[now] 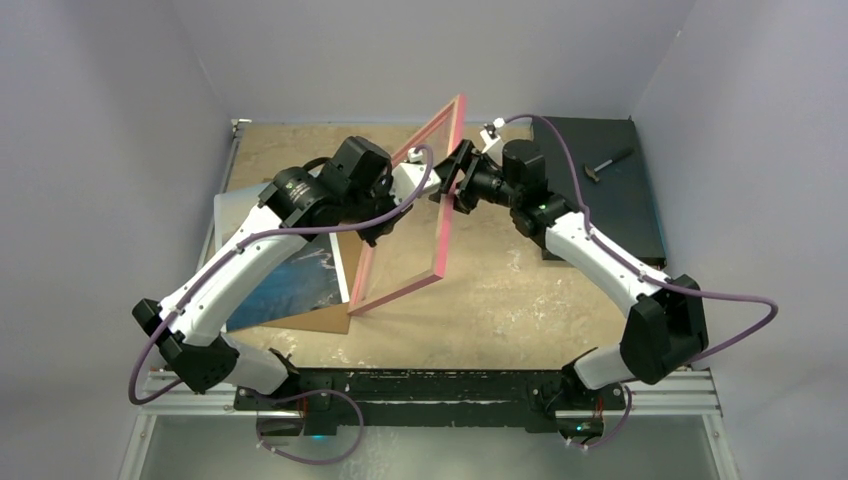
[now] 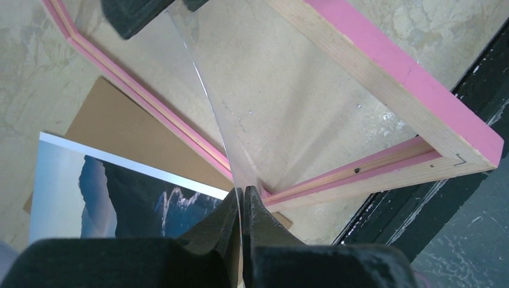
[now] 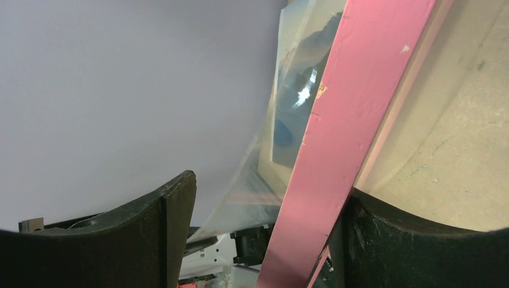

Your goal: Put the photo into the frame

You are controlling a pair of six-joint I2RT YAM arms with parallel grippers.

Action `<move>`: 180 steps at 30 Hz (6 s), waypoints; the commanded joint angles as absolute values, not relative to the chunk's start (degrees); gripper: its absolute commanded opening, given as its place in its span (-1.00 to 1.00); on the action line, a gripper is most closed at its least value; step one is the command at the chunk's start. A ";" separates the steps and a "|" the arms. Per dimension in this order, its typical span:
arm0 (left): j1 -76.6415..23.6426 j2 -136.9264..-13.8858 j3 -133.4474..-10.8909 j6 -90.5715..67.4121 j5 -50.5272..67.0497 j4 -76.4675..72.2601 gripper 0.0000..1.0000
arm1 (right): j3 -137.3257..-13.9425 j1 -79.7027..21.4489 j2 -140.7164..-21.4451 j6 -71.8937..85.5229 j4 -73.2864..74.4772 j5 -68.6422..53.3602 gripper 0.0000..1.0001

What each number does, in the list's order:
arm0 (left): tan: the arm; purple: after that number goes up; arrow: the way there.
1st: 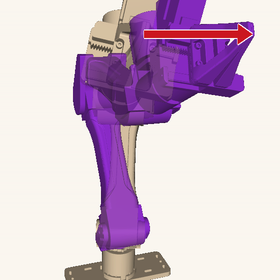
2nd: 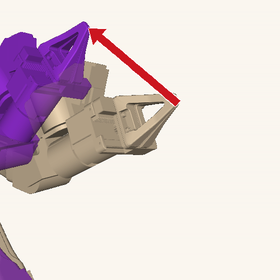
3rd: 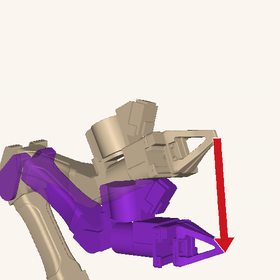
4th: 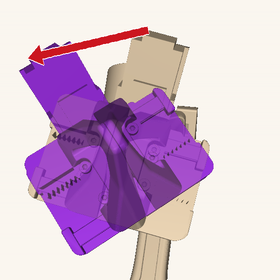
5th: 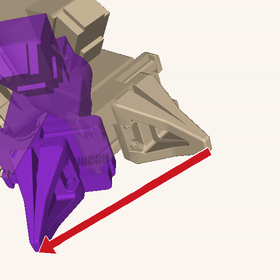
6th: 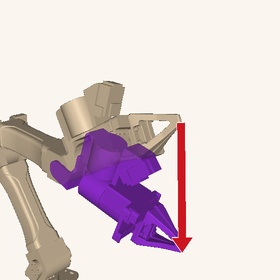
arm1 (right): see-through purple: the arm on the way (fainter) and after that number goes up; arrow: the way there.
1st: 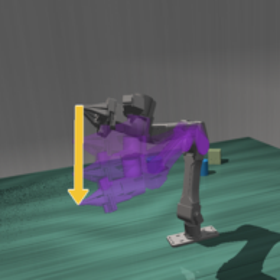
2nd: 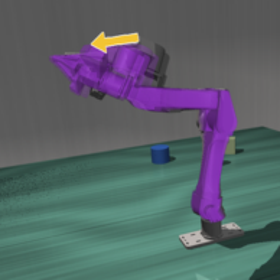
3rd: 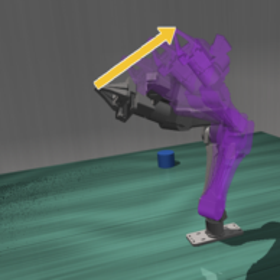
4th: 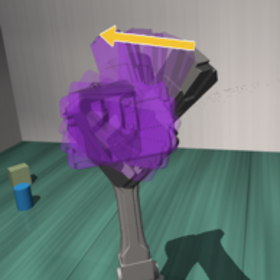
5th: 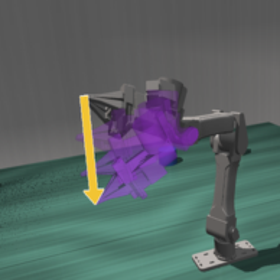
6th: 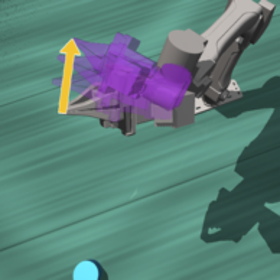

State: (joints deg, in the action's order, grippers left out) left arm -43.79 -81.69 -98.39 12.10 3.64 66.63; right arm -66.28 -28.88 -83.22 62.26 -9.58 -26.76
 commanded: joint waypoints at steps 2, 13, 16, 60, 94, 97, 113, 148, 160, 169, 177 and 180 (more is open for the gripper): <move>-43.81 -79.68 -98.96 12.09 -0.52 66.77 -1.00 | -65.04 -26.21 -77.59 59.61 -10.57 -28.98 0.53; -43.73 -77.79 -98.41 10.52 -8.00 63.42 -1.00 | -54.43 -19.58 -71.51 55.35 -7.33 -31.90 0.54; -43.76 -76.93 -98.48 10.15 -6.98 61.51 -1.00 | -51.79 -18.64 -70.78 53.48 -5.91 -32.44 0.46; -43.21 -76.79 -106.07 10.12 -11.67 53.97 -1.00 | -46.24 -16.45 -68.80 45.52 1.52 -25.33 -0.23; -43.37 -75.49 -79.40 20.30 9.07 52.92 0.00 | -56.02 -16.38 -94.85 34.10 11.64 -9.66 -1.00; -44.25 -74.11 -73.93 25.13 11.28 49.64 0.17 | -55.72 -16.35 -94.67 34.27 11.14 -10.29 -1.00; -52.80 -64.57 -44.23 48.18 -7.87 41.35 0.44 | -59.21 -16.34 -93.06 34.51 12.74 -14.98 -1.00; -53.14 -64.16 -34.06 47.51 -10.05 36.26 -0.02 | -59.06 -16.36 -92.86 32.78 12.52 -18.18 -1.00; -52.93 -67.36 -32.82 48.15 -20.06 25.94 -0.58 | -59.02 -16.35 -92.64 31.55 13.44 -18.24 -1.00; -52.97 -67.31 -34.28 47.91 -22.71 22.63 -0.97 | -58.73 -16.35 -92.99 30.83 13.37 -18.37 -1.00; -53.00 -66.35 -35.25 46.61 -27.68 18.20 -1.00 | -58.37 -16.35 -93.17 30.55 13.28 -18.37 -1.00; -52.92 -65.46 -34.98 46.17 -27.95 18.19 -1.00 | -58.48 -16.35 -93.44 30.58 13.46 -18.01 -1.00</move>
